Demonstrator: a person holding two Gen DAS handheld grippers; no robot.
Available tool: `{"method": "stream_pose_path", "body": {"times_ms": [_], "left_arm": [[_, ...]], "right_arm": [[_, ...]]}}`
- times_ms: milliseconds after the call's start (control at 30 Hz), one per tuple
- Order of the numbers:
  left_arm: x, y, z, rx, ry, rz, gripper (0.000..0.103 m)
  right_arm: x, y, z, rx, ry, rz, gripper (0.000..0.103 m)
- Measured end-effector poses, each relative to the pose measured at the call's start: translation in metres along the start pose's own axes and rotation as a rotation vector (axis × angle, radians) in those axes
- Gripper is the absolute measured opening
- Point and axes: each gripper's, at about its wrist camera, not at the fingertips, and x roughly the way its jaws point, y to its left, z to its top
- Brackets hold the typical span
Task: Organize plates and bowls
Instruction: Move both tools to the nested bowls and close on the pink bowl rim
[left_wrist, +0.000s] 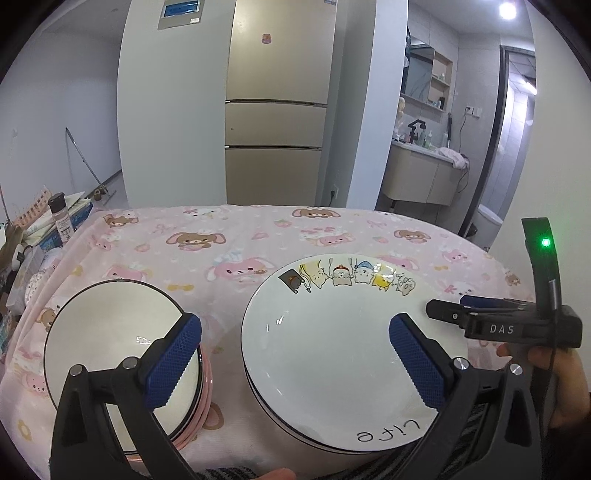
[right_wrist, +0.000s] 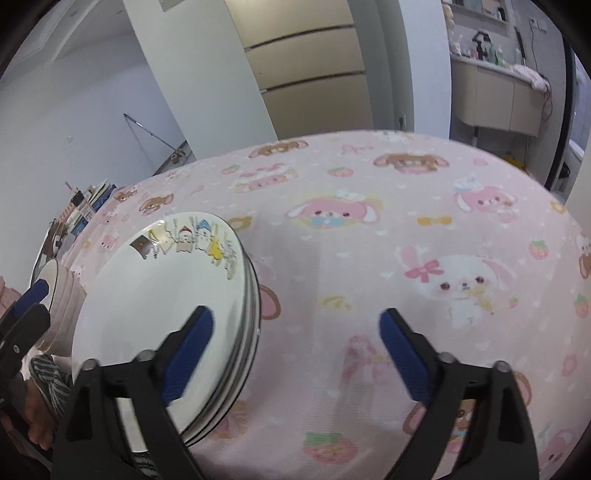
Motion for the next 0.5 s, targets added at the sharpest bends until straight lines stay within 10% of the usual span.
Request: {"method": "stream_pose_path", "body": {"times_ms": [500], "left_arm": [[-0.067,0.069,0.015,-0.107,-0.03,-0.083,0.103]], "right_arm": [[-0.038,0.061,0.011,-0.158,-0.127,0.129,0.103]]}}
